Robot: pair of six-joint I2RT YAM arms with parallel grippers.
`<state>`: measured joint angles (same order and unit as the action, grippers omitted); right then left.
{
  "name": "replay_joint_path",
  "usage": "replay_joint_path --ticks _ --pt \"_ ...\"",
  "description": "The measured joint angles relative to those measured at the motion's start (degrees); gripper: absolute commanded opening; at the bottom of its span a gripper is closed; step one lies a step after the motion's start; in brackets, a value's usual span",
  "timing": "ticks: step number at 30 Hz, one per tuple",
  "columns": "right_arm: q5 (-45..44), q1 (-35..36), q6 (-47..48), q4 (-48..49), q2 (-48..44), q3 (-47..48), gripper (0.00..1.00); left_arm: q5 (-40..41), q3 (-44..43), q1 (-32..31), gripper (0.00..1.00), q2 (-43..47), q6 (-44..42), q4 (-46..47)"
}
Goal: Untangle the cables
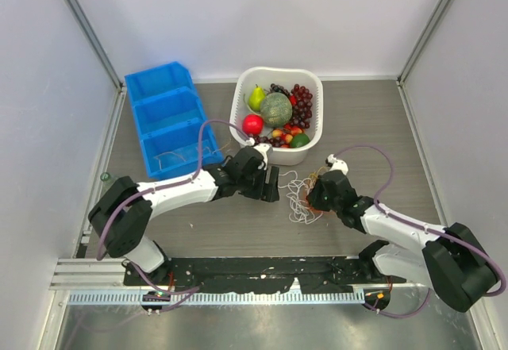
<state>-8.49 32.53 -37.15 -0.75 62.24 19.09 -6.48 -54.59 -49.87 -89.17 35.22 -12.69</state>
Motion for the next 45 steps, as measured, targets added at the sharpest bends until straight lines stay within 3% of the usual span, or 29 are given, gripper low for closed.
replay_joint_path --ticks 5,10,19,26,29,33,36,40,43,45 --pt "7.8 4.28 1.16 4.07 1.79 -0.09 0.17 5.33 -0.98 0.13 0.89 -3.98 0.15 0.31" --pt "11.91 9.49 0.94 6.64 1.66 -1.66 0.18 9.7 -1.42 0.17 0.9 -6.12 0.28 0.11" --pt "11.61 10.49 0.59 4.44 -8.04 -4.04 0.18 15.02 -4.28 0.66 0.85 -9.05 -1.25 0.59" --pt "8.09 10.47 0.59 0.5 -16.15 -4.04 0.18 17.16 -4.76 0.76 0.77 -14.12 -1.18 8.07" --pt "7.08 10.49 0.59 -1.07 -17.55 -4.04 0.19 18.08 -4.76 0.76 0.66 -15.47 -1.16 12.63" --pt "6.38 10.49 0.57 -2.05 -18.12 -4.04 0.19 19.56 -3.98 0.76 0.25 -16.61 -1.29 18.47" --pt "6.1 10.49 0.55 -2.43 -18.08 -4.04 0.19 20.52 -2.91 0.76 0.01 -16.65 -1.44 20.59" --pt "5.68 10.49 0.57 -2.43 -17.55 -4.04 0.21 21.68 0.39 0.42 0.0 -14.69 -1.84 20.26" --pt "5.66 10.49 0.92 -2.32 -16.0 -3.87 0.44 21.42 4.07 0.26 0.0 -8.37 -2.14 16.68" --pt "5.81 10.49 1.68 -1.86 -14.36 -3.61 0.5 19.98 5.77 0.22 0.0 -1.16 -2.69 13.42"
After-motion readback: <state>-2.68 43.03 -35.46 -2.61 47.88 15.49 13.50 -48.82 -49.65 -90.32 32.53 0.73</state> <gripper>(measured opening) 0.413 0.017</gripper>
